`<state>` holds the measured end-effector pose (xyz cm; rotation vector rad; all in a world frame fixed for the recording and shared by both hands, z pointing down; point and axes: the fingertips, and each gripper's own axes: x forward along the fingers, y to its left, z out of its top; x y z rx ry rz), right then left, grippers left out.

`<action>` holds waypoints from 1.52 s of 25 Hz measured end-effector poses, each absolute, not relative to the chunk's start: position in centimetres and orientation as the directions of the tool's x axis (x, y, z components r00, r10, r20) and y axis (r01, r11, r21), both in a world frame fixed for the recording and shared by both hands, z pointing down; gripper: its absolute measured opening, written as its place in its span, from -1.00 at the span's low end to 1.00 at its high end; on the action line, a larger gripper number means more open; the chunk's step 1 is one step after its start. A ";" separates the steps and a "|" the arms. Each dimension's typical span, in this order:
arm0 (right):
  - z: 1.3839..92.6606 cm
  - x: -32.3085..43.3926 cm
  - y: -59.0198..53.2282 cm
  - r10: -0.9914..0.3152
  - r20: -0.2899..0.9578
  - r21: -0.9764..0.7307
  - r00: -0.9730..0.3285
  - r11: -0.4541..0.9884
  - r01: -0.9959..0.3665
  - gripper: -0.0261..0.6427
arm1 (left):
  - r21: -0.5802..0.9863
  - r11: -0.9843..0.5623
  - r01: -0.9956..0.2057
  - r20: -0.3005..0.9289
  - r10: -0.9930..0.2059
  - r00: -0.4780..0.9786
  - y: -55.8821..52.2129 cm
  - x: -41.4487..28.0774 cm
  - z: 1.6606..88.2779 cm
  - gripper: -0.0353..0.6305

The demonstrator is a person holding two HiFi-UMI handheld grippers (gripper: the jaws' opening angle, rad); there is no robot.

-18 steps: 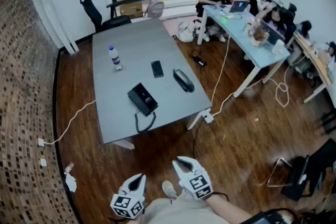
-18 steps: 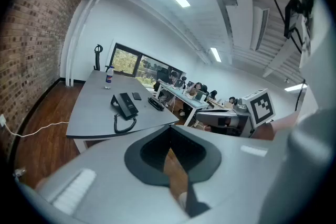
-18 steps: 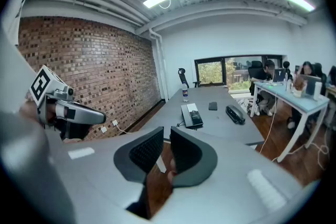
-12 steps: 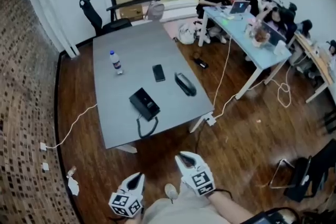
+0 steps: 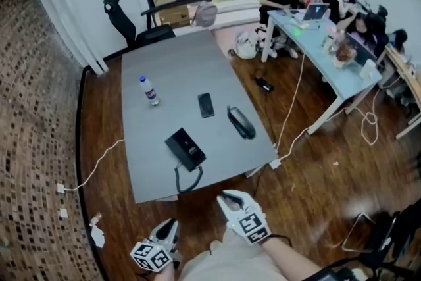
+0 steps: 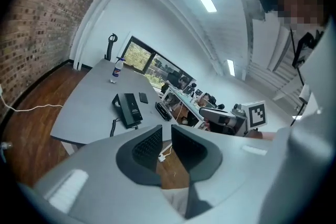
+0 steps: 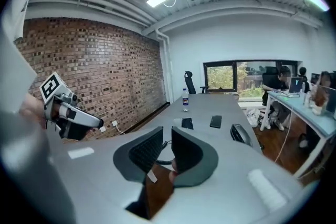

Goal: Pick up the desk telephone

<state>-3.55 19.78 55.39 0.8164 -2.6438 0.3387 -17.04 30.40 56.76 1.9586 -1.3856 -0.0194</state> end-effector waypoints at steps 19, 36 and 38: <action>58.5 -6.7 3.0 -0.219 0.428 -0.254 -0.877 0.902 -0.350 -0.78 | 0.655 0.065 -0.753 0.425 -0.855 0.297 16.9 -17.0 60.3 -0.55; 60.7 -8.4 -2.1 -0.307 0.422 -0.322 -0.853 0.828 -0.458 -0.73 | 0.759 0.023 -0.650 0.348 -0.858 0.376 7.3 -23.9 64.8 -0.51; 60.2 -9.3 -2.2 -0.314 0.417 -0.338 -0.853 0.818 -0.466 -0.73 | 0.805 0.075 -0.588 0.354 -0.856 0.376 7.0 -25.7 67.3 -0.42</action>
